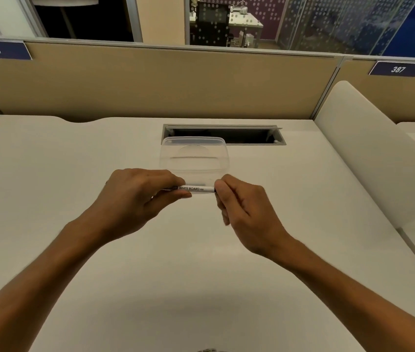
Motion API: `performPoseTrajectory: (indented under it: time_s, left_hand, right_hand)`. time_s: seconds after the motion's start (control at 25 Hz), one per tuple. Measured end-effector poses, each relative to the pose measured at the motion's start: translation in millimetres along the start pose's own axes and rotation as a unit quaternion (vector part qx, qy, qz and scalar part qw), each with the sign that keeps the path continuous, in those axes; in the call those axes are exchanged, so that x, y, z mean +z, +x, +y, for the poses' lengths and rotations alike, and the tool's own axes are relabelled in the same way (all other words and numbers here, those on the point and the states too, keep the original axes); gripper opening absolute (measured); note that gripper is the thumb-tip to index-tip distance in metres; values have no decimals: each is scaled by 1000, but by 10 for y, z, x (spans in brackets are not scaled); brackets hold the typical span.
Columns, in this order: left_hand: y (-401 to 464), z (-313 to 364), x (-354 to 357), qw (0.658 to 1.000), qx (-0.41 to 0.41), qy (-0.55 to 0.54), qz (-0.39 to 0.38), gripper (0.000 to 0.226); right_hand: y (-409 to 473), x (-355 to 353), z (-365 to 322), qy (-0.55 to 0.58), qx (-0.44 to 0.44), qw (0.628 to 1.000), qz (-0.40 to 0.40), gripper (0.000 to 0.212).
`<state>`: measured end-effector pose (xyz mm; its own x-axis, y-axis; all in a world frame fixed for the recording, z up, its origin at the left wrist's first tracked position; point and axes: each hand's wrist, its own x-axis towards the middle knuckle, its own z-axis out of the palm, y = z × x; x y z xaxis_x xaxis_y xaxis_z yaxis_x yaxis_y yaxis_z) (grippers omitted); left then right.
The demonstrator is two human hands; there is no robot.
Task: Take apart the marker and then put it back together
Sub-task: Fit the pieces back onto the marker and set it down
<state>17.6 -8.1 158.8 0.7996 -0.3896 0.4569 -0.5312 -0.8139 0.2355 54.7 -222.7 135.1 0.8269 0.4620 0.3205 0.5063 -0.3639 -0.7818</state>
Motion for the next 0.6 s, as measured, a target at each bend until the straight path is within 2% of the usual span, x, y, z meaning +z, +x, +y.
performPoseTrajectory:
  time_s: [0.08,0.16,0.32,0.52,0.6]
  left_hand:
    - [4,9,-5,999,-27,-24,10,35]
    - [-1,10,-11,997,-54,-64,4,34]
    - [-19,8,-39,979,-96,-176,-45,29]
    - [-78,39,-54,964,-101,-240,-54,20]
    - [-95,27,-68,961,-102,-252,-58,21]
  right_hand:
    - [-4,-13,16,-168,-121,976,64,29]
    - [19,-40,14,-233,-190,948,100,29]
    - [50,-56,50,-243,-275,924,110,35]
    - [81,-131,20,-262,-359,892,75,21]
    - [80,-136,-3,-276,-359,889,61,21]
